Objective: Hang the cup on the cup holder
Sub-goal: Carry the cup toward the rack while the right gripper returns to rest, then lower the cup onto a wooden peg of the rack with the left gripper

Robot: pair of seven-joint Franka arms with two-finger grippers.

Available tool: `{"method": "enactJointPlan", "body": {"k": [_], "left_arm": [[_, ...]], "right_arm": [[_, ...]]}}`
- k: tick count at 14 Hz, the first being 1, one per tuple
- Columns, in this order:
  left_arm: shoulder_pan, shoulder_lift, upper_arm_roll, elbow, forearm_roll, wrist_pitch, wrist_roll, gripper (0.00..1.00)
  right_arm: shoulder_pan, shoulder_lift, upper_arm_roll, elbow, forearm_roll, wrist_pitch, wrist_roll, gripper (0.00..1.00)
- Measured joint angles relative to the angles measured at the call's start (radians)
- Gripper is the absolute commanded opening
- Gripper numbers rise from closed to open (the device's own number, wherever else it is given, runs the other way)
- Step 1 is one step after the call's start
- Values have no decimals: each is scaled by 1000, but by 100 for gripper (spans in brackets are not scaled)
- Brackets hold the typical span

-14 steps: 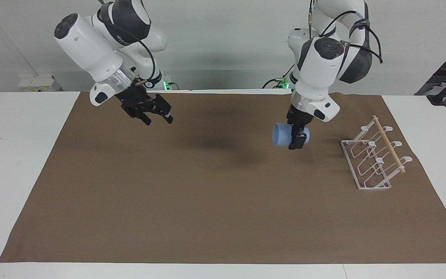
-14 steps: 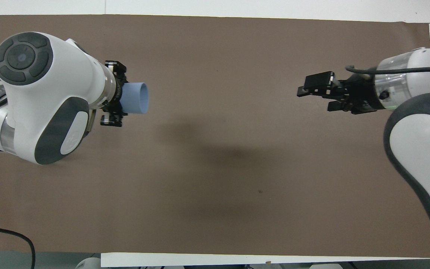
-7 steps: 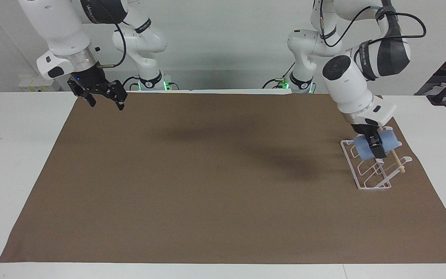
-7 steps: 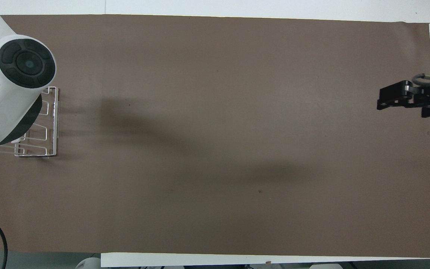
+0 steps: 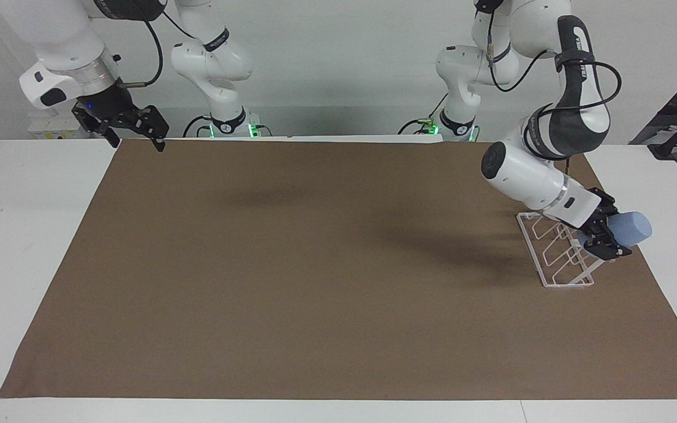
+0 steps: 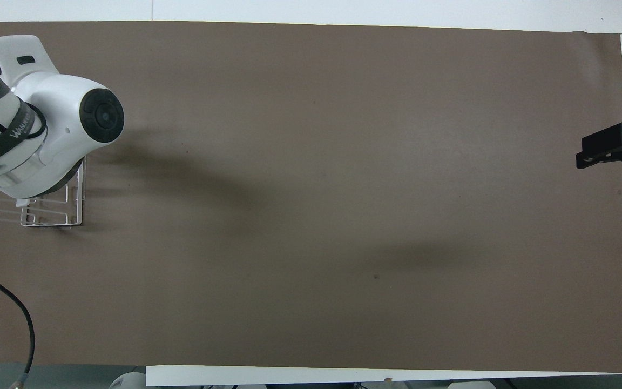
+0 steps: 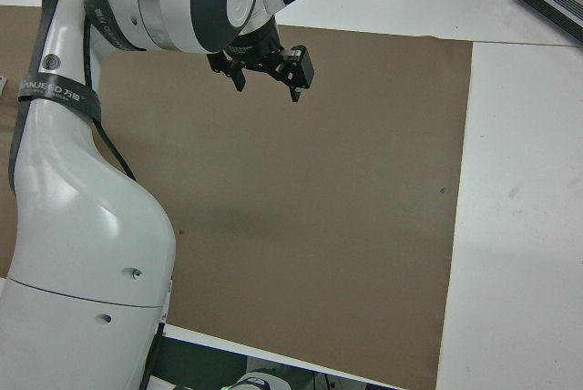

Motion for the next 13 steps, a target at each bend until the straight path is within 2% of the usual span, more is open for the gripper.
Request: {"method": "enactJointPlan", "body": {"k": [5, 13], "left_arm": [[-3, -21, 0, -87, 3, -10, -2, 29], [8, -35, 1, -95, 9, 41, -3, 29]], "right_arm": [[3, 0, 7, 0, 0, -34, -7, 99], [-16, 0, 1, -2, -1, -36, -23, 99]]}}
